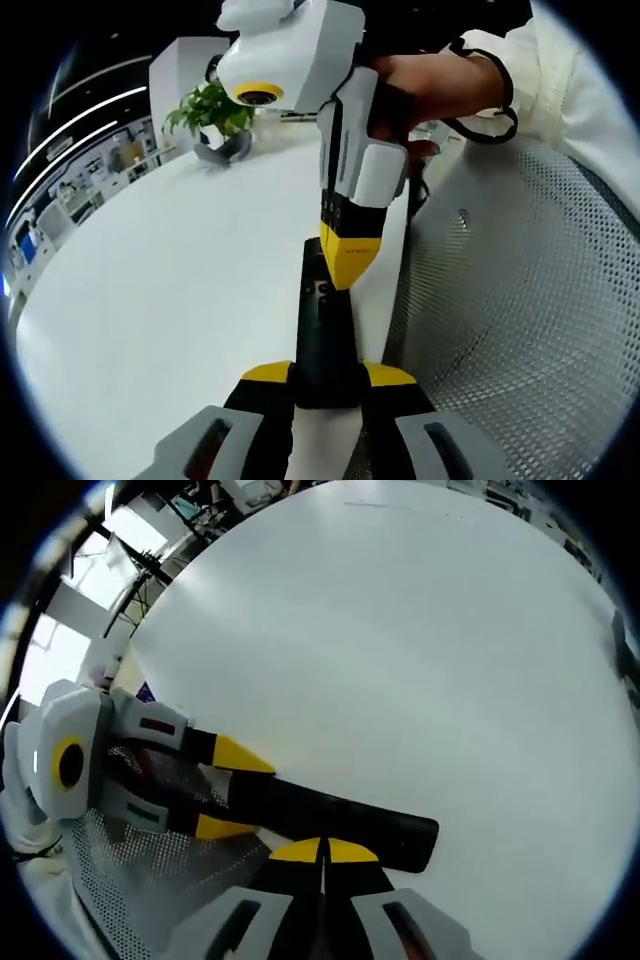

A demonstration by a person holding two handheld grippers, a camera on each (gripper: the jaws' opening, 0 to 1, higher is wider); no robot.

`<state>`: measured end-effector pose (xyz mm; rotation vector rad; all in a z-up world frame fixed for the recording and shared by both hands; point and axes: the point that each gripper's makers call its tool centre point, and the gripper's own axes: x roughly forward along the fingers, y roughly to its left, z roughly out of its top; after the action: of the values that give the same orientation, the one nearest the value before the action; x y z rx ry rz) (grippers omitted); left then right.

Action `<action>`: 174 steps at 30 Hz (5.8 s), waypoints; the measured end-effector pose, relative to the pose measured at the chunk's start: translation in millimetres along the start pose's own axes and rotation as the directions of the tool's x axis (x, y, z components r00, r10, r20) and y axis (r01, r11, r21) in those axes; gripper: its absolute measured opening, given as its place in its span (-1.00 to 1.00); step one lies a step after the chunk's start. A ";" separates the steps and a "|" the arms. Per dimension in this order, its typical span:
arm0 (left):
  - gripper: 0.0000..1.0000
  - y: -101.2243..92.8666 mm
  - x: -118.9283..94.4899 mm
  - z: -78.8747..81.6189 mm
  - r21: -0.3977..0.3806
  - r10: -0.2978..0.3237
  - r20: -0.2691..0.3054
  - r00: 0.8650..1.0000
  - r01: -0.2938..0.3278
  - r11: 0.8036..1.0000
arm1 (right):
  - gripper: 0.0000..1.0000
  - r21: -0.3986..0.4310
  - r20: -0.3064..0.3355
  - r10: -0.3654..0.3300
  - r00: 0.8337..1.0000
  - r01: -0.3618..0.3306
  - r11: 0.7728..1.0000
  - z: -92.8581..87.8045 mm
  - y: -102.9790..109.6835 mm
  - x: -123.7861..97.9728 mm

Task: Press the specified remote control buttons in sequence, fully releasing each button before pressing the next.

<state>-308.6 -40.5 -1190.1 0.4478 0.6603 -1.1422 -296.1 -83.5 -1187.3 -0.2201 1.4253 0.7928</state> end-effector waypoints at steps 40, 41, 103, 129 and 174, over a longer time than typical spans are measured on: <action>-0.51 0.5 -3.7 -3.3 -0.018 0.018 -0.034 0.999 -0.018 1.000 | -1.00 0.019 0.030 0.056 0.998 -0.057 0.998 11.0 9.5 -3.6; -0.51 0.6 -3.4 -3.2 -0.018 0.017 -0.033 0.999 -0.018 1.000 | -1.00 0.015 0.038 0.056 0.998 -0.056 0.998 12.7 10.2 -4.1; -0.50 3.4 -1.3 -1.4 -0.033 0.031 -0.021 0.999 -0.032 0.999 | -1.00 -0.034 0.091 0.086 0.992 -0.083 0.996 19.9 18.1 5.2; -0.50 3.8 0.5 -0.1 -0.050 0.047 -0.025 0.999 -0.048 0.998 | -1.00 -0.114 0.120 0.015 0.993 -0.001 0.994 19.9 18.4 5.5; -0.51 7.8 0.5 -0.2 -0.019 0.021 -0.055 0.998 -0.022 1.000 | -0.80 -0.127 0.675 -0.002 0.738 0.119 0.985 16.2 2.6 -117.3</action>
<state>-301.2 -37.9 -1190.6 0.4699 0.7117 -1.1057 -278.3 -114.0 -1074.2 -0.0830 0.6544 0.8230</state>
